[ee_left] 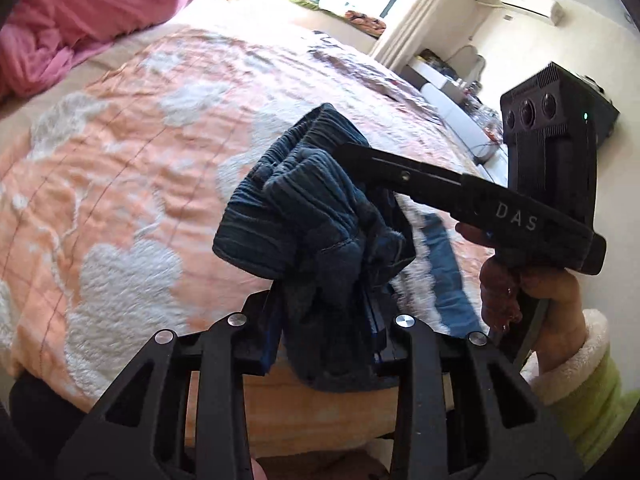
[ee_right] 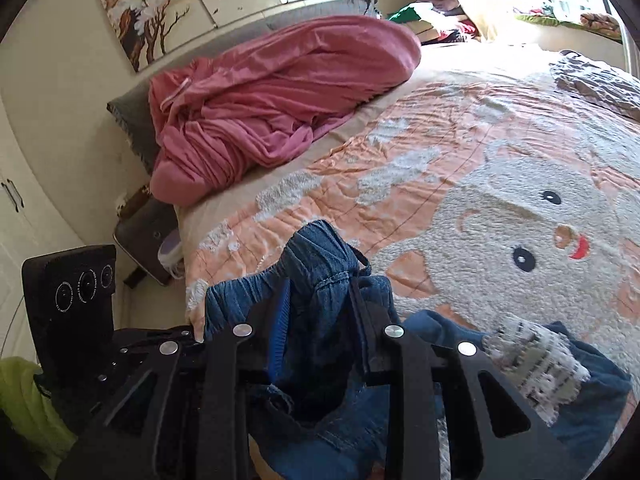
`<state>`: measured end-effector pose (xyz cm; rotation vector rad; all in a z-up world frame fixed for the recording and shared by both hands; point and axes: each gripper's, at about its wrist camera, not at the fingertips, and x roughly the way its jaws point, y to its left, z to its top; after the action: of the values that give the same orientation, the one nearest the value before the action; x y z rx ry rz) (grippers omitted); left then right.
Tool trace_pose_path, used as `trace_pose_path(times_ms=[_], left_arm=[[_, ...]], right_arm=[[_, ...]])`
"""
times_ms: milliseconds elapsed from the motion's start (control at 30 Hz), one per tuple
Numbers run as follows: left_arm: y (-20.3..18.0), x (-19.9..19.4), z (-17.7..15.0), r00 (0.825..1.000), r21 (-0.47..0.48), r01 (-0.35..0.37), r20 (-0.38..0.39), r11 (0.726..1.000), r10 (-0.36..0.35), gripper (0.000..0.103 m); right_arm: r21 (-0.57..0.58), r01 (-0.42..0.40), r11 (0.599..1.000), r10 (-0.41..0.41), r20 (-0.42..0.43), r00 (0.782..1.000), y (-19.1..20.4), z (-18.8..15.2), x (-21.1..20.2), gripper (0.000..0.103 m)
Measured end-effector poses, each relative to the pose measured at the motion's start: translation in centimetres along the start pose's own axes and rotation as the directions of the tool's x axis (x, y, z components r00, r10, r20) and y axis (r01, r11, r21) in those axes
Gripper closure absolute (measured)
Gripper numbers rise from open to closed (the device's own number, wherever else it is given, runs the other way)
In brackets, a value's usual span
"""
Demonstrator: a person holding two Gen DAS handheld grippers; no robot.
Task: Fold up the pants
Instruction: 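Fold the grasped waistband end over the pants with both tools and release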
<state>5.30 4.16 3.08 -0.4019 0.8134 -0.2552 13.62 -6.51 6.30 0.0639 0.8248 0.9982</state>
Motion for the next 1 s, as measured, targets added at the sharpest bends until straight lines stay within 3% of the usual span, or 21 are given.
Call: trace_pose_path(times_ms=[233, 500, 667, 733, 867, 1000], left_arm=[[-6.6, 2.3, 0.8, 0.999, 0.127, 0.042, -0.015, 0.991, -0.04, 0.081], [-11.7, 6.0, -0.8, 0.996, 0.216, 0.045, -0.08, 0.975, -0.029, 0.081], [-12.0, 7.9, -1.6, 0.993, 0.231, 0.043, -0.116, 0.972, -0.016, 0.081], [-12.2, 8.2, -1.8, 0.993, 0.23, 0.04, -0.119, 0.972, -0.013, 0.081], [-13.1, 8.2, -2.2, 0.996, 0.273, 0.023, -0.093, 0.962, 0.003, 0.079], [-14.7, 8.5, -3.9, 0.992, 0.331, 0.076, -0.123, 0.941, -0.037, 0.06]], right_arm=[[0.069, 0.034, 0.997, -0.043, 0.123, 0.991, -3.9, -2.3, -7.9, 0.077], [0.192, 0.044, 0.98, -0.078, 0.174, 0.982, -8.8, -7.0, -11.0, 0.077], [0.311, 0.066, 0.948, -0.131, 0.191, 0.973, -11.5, -10.7, -12.3, 0.062], [0.363, 0.068, 0.929, -0.151, 0.207, 0.967, -12.4, -12.3, -13.1, 0.051], [0.429, 0.022, 0.903, -0.143, 0.252, 0.957, -13.4, -13.7, -14.3, 0.041], [0.417, 0.028, 0.908, -0.151, 0.265, 0.952, -13.1, -13.8, -14.9, 0.035]])
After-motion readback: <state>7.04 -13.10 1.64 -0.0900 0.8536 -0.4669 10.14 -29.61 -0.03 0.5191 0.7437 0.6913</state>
